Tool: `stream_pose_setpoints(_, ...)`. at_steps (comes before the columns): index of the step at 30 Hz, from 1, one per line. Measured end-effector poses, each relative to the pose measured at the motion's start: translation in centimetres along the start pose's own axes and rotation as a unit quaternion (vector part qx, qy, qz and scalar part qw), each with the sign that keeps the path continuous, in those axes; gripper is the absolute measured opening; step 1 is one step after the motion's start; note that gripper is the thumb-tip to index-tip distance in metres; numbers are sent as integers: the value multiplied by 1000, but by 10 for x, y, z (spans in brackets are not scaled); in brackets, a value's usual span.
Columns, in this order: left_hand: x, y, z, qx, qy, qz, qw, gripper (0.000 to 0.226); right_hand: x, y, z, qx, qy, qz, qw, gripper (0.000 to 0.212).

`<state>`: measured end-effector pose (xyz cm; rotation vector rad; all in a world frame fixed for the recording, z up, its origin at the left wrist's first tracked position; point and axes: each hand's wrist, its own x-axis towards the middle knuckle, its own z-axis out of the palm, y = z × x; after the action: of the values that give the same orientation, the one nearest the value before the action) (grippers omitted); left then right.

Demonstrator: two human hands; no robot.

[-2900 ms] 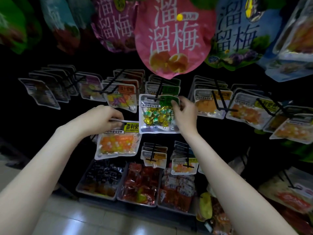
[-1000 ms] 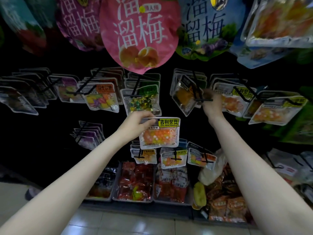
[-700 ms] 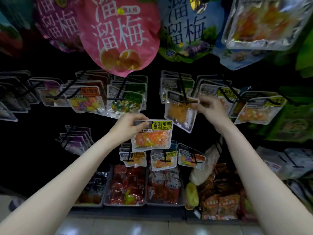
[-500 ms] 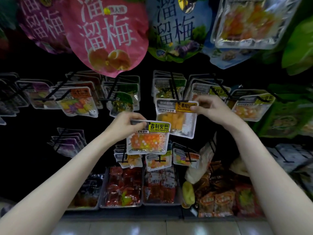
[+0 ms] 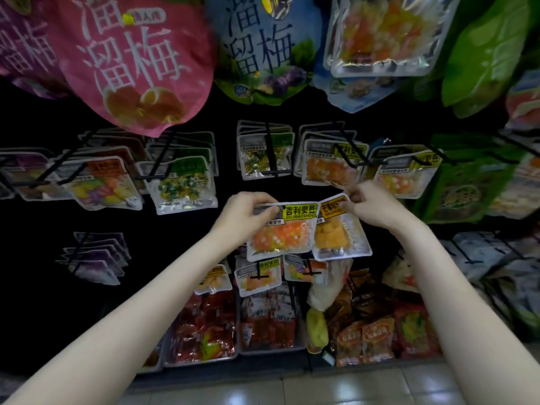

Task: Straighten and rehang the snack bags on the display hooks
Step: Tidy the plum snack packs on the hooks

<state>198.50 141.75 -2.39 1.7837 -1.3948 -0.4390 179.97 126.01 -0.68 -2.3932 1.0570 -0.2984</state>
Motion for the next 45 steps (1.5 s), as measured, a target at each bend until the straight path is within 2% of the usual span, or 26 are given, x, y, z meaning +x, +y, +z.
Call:
stream_pose_setpoints(4, 18, 21, 35, 7, 38, 13, 999, 14, -12, 17, -8, 20, 51, 58, 997, 25)
stream_pose_setpoints(7, 39, 35, 55, 6, 39, 17, 999, 16, -22, 25, -16, 14, 99, 74, 992, 20)
stream_pose_setpoints(13, 78, 59, 71, -34, 57, 11, 998, 20, -27, 36, -27, -47, 162, 72, 983, 24)
stream_pose_setpoints(18, 82, 69, 77, 57, 105, 59, 991, 26, -19, 40, -19, -145, 126, 58, 980, 14)
stream_pose_setpoints(21, 78, 71, 75, 96, 139, 93, 981, 28, -12, 41, -10, -178, 72, 53, 980, 25)
stream_pose_setpoints(24, 80, 69, 72, 131, 153, 125, 971, 26, -8, 40, -7, -199, 67, 22, 978, 6)
stream_pose_setpoints(26, 82, 70, 72, 168, 143, 160, 962, 25, -4, 37, -11, -234, 53, 7, 971, 19)
stream_pose_setpoints(28, 81, 71, 73, 160, 134, 161, 965, 25, 0, 33, -19, -244, 31, 3, 969, 25)
stream_pose_setpoints(30, 79, 71, 72, 117, 137, 149, 972, 23, 0, 30, -31, -243, 30, 2, 970, 26)
stream_pose_setpoints(33, 77, 74, 70, 50, 153, 133, 978, 15, -11, 29, -52, -205, 75, -26, 976, 22)
stream_pose_setpoints(38, 94, 76, 70, -24, 88, 38, 995, 7, -19, 24, -69, -89, 139, -88, 982, 13)
stream_pose_setpoints(45, 89, 70, 70, 1, 105, 50, 993, 9, -18, 20, -45, -69, 155, -117, 978, 18)
